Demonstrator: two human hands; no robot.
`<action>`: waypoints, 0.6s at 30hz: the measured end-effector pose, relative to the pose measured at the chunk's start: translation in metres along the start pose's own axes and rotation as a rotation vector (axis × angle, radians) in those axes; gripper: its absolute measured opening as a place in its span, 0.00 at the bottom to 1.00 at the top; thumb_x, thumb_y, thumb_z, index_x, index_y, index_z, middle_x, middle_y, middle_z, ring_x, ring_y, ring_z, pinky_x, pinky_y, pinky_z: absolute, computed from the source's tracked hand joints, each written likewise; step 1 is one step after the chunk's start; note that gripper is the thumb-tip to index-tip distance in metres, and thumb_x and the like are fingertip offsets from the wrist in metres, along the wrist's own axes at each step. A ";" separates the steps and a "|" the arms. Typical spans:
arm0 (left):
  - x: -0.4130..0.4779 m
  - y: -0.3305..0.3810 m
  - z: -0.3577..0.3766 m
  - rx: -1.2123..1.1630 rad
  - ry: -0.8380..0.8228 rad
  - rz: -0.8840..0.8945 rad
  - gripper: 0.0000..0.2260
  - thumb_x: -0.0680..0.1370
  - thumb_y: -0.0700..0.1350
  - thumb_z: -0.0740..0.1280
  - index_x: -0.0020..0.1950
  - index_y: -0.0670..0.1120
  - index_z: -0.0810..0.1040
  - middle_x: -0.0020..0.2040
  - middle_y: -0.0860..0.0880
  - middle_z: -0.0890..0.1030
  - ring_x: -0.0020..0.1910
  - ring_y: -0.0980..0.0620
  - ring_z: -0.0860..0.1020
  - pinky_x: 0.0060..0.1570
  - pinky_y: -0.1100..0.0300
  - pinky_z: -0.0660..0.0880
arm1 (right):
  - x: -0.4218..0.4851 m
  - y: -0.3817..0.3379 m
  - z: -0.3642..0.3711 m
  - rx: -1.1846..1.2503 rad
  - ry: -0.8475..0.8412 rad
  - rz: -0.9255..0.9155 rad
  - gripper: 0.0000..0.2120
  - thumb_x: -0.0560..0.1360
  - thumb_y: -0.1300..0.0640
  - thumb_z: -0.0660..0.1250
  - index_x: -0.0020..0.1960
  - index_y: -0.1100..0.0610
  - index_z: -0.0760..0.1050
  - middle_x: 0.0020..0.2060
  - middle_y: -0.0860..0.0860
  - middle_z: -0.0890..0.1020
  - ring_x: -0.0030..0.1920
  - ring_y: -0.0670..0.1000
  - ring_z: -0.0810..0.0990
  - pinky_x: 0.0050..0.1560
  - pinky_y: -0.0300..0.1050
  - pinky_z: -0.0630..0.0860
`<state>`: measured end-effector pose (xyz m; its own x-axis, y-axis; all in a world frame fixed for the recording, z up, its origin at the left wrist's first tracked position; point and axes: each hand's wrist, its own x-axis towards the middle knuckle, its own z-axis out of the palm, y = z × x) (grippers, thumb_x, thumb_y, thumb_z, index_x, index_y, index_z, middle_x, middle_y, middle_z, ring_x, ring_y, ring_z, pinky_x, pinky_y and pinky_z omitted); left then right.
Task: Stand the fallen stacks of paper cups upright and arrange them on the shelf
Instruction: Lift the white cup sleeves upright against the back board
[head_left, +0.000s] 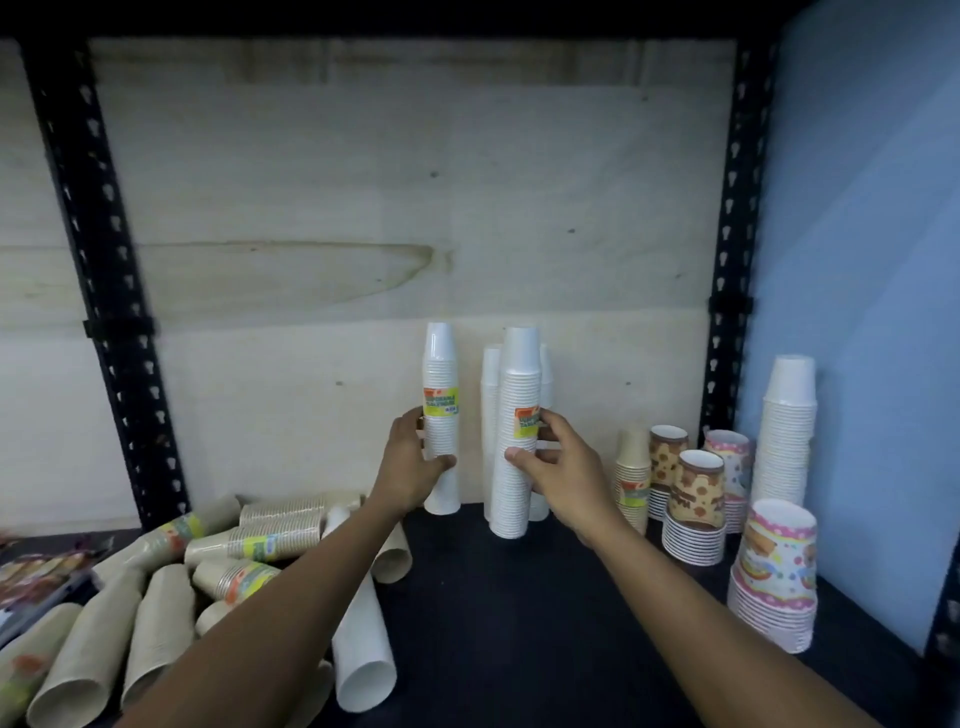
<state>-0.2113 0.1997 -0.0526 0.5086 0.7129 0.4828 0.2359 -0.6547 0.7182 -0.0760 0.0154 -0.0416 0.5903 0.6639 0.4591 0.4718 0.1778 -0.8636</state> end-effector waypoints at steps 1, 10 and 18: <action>0.003 -0.006 0.005 -0.001 -0.006 -0.006 0.36 0.71 0.41 0.79 0.75 0.45 0.65 0.67 0.45 0.71 0.63 0.47 0.74 0.64 0.49 0.75 | 0.004 0.005 0.004 0.002 -0.006 0.005 0.27 0.74 0.54 0.76 0.70 0.45 0.73 0.57 0.39 0.80 0.53 0.45 0.83 0.56 0.56 0.83; 0.016 -0.039 0.029 -0.012 -0.074 0.005 0.37 0.72 0.44 0.79 0.74 0.44 0.62 0.68 0.45 0.69 0.66 0.48 0.72 0.66 0.50 0.73 | 0.018 0.034 0.038 -0.058 -0.036 -0.035 0.30 0.73 0.52 0.77 0.72 0.48 0.72 0.58 0.46 0.82 0.55 0.45 0.83 0.60 0.46 0.80; 0.020 -0.042 0.029 0.004 -0.119 0.039 0.41 0.69 0.56 0.80 0.74 0.47 0.62 0.68 0.47 0.70 0.63 0.50 0.74 0.62 0.52 0.75 | 0.016 0.048 0.050 -0.192 0.017 -0.118 0.31 0.74 0.50 0.76 0.74 0.50 0.69 0.60 0.49 0.76 0.56 0.44 0.77 0.60 0.34 0.73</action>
<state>-0.1869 0.2342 -0.0876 0.6119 0.6521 0.4477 0.2170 -0.6827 0.6978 -0.0767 0.0706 -0.0861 0.5338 0.6344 0.5591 0.6531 0.1106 -0.7491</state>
